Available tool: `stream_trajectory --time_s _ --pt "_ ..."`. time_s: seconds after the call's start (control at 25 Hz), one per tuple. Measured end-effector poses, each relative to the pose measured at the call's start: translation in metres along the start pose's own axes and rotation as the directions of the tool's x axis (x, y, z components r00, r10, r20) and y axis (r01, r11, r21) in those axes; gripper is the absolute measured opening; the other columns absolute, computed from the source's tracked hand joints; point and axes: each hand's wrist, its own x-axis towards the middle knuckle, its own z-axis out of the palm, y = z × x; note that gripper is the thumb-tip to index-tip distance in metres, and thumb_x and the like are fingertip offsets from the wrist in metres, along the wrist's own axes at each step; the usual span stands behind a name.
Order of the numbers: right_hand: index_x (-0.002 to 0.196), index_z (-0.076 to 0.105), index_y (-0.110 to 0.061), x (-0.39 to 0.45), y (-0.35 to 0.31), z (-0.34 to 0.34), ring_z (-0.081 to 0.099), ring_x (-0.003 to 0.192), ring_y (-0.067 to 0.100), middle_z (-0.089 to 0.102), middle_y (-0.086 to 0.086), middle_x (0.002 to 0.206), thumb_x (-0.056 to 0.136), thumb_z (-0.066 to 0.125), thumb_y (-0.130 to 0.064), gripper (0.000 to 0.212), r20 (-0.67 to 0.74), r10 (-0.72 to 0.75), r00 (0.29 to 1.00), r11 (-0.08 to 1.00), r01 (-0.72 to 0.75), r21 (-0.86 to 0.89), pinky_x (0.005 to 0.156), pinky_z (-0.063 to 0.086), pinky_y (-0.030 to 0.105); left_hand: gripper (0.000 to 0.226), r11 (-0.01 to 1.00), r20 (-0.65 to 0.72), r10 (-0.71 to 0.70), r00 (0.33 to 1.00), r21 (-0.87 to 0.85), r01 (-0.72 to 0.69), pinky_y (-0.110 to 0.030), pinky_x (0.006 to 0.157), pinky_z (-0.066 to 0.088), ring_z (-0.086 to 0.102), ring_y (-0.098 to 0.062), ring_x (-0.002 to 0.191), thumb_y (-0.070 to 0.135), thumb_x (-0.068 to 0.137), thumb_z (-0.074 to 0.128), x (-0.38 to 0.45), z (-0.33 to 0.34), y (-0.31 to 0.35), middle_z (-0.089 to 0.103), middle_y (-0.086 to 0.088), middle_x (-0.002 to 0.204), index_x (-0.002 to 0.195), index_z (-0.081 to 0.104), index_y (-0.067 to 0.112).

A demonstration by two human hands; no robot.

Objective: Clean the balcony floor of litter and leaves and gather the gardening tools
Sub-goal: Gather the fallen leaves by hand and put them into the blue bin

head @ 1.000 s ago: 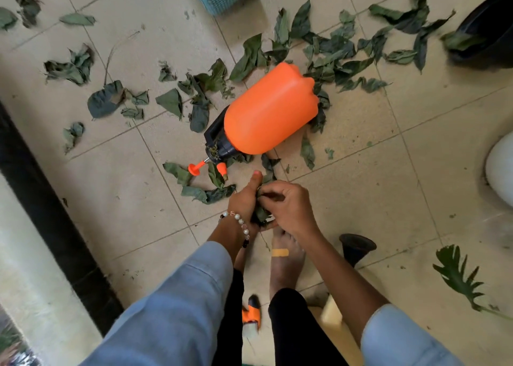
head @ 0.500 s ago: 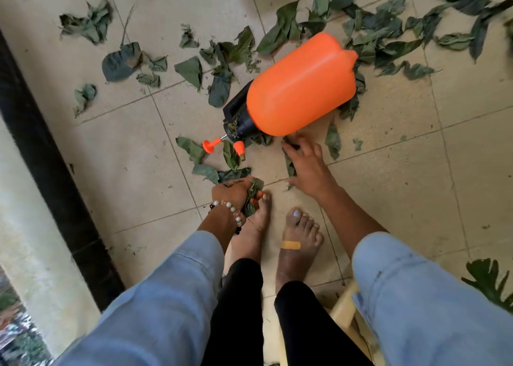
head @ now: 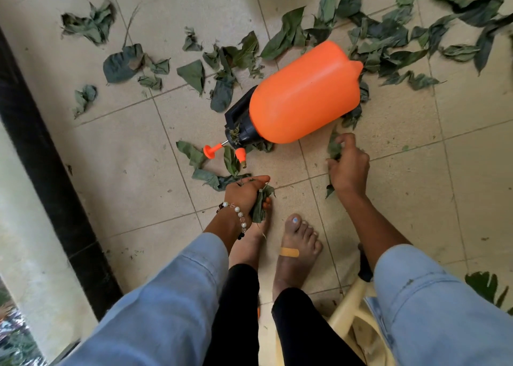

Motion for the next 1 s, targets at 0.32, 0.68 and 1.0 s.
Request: stream_trajectory --time_s 0.32,0.68,1.0 --pt "0.107 0.07 -0.003 0.006 0.019 0.012 0.059 0.085 0.023 0.06 0.015 0.107 0.088 0.061 -0.004 0.021 0.171 -0.12 0.978 0.951 0.163 -0.262 0.07 0.039 0.015 0.032 0.995 -0.037 0.017 0.999 0.103 -0.013 -0.024 0.047 0.045 0.05 -0.02 0.038 0.032 0.085 0.071 0.016 0.016 -0.008 0.058 -0.011 0.062 0.09 0.063 0.002" --pt "0.09 0.073 -0.006 -0.093 -0.049 -0.002 0.059 0.088 0.022 0.065 0.007 0.093 0.084 0.063 -0.013 0.013 0.011 -0.182 0.983 0.929 0.168 0.33 0.076 0.047 0.03 0.105 0.99 0.049 -0.138 0.989 0.017 0.137 -0.048 0.09 0.054 0.068 -0.031 0.098 0.086 0.038 0.068 -0.006 0.046 -0.015 0.071 -0.013 0.105 0.107 0.068 0.007" --pt "0.103 0.071 -0.01 -0.028 0.007 -0.047 0.063 0.106 0.025 0.07 -0.003 0.107 0.096 0.052 -0.03 0.028 0.137 0.09 0.986 0.874 -0.144 0.464 0.091 0.051 0.045 0.042 0.995 -0.049 0.063 0.997 0.082 -0.059 -0.02 0.038 0.037 0.046 -0.02 0.036 0.027 0.083 0.075 -0.008 0.069 0.006 0.057 -0.015 0.059 0.056 0.048 0.008"
